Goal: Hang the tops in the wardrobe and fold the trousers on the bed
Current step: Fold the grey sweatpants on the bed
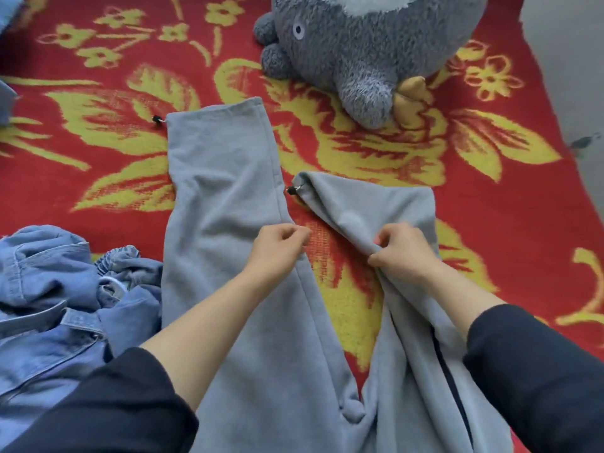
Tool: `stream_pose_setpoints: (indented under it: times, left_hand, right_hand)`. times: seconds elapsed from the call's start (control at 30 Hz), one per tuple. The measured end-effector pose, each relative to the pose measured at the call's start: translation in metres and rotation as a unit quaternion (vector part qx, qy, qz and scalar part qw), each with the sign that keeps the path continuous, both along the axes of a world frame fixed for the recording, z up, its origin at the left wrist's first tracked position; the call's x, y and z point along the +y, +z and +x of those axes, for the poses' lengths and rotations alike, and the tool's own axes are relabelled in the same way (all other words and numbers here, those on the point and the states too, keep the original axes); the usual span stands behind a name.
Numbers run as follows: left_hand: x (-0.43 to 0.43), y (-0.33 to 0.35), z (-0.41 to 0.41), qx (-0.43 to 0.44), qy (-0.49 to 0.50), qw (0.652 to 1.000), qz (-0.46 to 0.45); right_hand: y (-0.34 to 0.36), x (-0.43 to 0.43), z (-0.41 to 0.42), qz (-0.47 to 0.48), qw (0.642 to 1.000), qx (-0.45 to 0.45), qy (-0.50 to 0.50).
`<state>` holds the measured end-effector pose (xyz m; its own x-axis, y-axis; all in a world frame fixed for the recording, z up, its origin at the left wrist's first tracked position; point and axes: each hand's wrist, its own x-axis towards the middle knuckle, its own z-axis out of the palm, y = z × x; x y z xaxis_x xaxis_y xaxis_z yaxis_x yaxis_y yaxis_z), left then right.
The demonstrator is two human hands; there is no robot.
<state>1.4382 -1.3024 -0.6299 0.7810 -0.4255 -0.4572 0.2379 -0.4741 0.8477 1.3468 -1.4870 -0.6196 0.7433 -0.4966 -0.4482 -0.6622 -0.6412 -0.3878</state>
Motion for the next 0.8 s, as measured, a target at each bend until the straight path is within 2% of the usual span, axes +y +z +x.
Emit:
stream_pose_setpoints:
  times: [0.03, 0.1, 0.2, 0.23, 0.27, 0.3, 0.33, 0.37, 0.4, 0.43, 0.53, 0.6, 0.67, 0.7, 0.73, 0.8]
  left_hand:
    - [-0.008, 0.003, -0.002, 0.069, 0.035, 0.997, -0.026]
    - [-0.016, 0.004, -0.003, 0.151, 0.078, 0.985, -0.041]
    - [-0.013, -0.002, -0.004, 0.178, 0.101, 0.979, -0.008]
    - [-0.008, -0.005, -0.005, 0.172, 0.106, 0.979, 0.008]
    - [-0.003, -0.008, -0.008, 0.167, 0.099, 0.981, 0.024]
    - [0.002, -0.01, -0.01, 0.164, 0.083, 0.982, 0.035]
    - [0.008, -0.011, -0.012, 0.164, 0.061, 0.984, 0.039]
    - [0.013, -0.012, -0.013, 0.168, 0.042, 0.984, 0.037]
    - [0.017, -0.01, -0.013, 0.178, 0.025, 0.983, 0.031]
    - [0.02, -0.007, -0.013, 0.188, 0.009, 0.982, 0.028]
    - [0.023, 0.001, -0.006, 0.172, -0.033, 0.984, 0.043]
    - [0.021, 0.012, 0.004, 0.083, -0.085, 0.985, 0.124]
    - [0.02, 0.028, 0.016, -0.019, -0.174, 0.951, 0.255]
    - [0.015, 0.037, 0.024, -0.042, -0.184, 0.944, 0.272]
    - [0.009, 0.049, 0.033, -0.039, -0.168, 0.952, 0.253]
    - [-0.011, 0.076, 0.054, -0.003, -0.06, 0.992, 0.114]
  right_hand:
    - [0.011, 0.003, -0.004, 0.083, 0.996, -0.002, 0.019]
    - [0.03, 0.013, -0.017, 0.267, 0.958, 0.062, 0.084]
    - [0.044, 0.03, -0.042, 0.392, 0.859, 0.262, 0.202]
    - [0.044, 0.029, -0.047, 0.417, 0.838, 0.283, 0.209]
    - [0.042, 0.025, -0.049, 0.436, 0.843, 0.254, 0.187]
    - [0.039, 0.018, -0.048, 0.439, 0.87, 0.184, 0.13]
    - [0.036, 0.008, -0.045, 0.41, 0.907, 0.088, 0.039]
    - [0.031, -0.003, -0.04, 0.36, 0.93, -0.003, -0.078]
    - [0.028, -0.01, -0.033, 0.306, 0.935, -0.059, -0.168]
    - [0.024, -0.013, -0.027, 0.272, 0.938, -0.065, -0.204]
    - [0.015, 0.009, -0.013, 0.259, 0.959, 0.074, -0.086]
    - [0.013, 0.017, -0.006, 0.213, 0.973, 0.088, -0.019]
    - [0.026, 0.008, 0.003, 0.187, 0.979, 0.087, -0.006]
    - [0.039, -0.001, 0.007, 0.174, 0.981, 0.092, 0.002]
    - [0.052, -0.011, 0.012, 0.15, 0.985, 0.085, 0.003]
    - [0.08, -0.034, 0.024, 0.089, 0.995, -0.013, -0.046]
